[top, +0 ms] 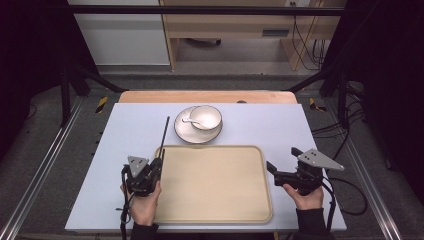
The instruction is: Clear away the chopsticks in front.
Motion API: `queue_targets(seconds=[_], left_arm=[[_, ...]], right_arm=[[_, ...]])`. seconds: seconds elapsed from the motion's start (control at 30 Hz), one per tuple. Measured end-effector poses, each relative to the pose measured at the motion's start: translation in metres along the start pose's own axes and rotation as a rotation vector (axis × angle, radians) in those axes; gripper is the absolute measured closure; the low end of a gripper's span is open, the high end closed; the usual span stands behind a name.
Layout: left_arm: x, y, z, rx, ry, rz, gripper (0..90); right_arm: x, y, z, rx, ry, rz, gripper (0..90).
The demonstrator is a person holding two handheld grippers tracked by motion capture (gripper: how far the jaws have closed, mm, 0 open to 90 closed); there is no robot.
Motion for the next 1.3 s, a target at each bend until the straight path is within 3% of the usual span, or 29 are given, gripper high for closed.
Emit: queue_targets(seconds=[0.2, 0.47, 0.87, 1.3], left_arm=[[-0.015, -0.016, 0.002, -0.032, -0.007, 0.018, 85.1], [-0.023, -0.030, 0.004, -0.060, 0.005, 0.023, 85.1], [-0.015, -0.058, 0.007, -0.088, 0.023, -0.023, 85.1], [-0.009, -0.074, 0.008, -0.077, 0.049, -0.073, 85.1]], right_arm=[[0.000, 0.000, -0.001, -0.006, -0.001, 0.001, 3.9], [0.001, -0.001, -0.002, -0.005, 0.001, -0.004, 3.9], [0.003, -0.002, -0.003, -0.010, 0.005, -0.012, 3.9], [0.004, -0.003, -0.004, -0.008, 0.005, -0.014, 3.9]])
Point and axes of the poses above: each handheld gripper's, and its own axes: x roughly forward along the jaws, y roughly out of its top, z roughly to its right, the point moved 10 cm from there along x, roughly forward along the jaws, and after that the axes turned 11 degrees about -x, right-handed, at the moved point
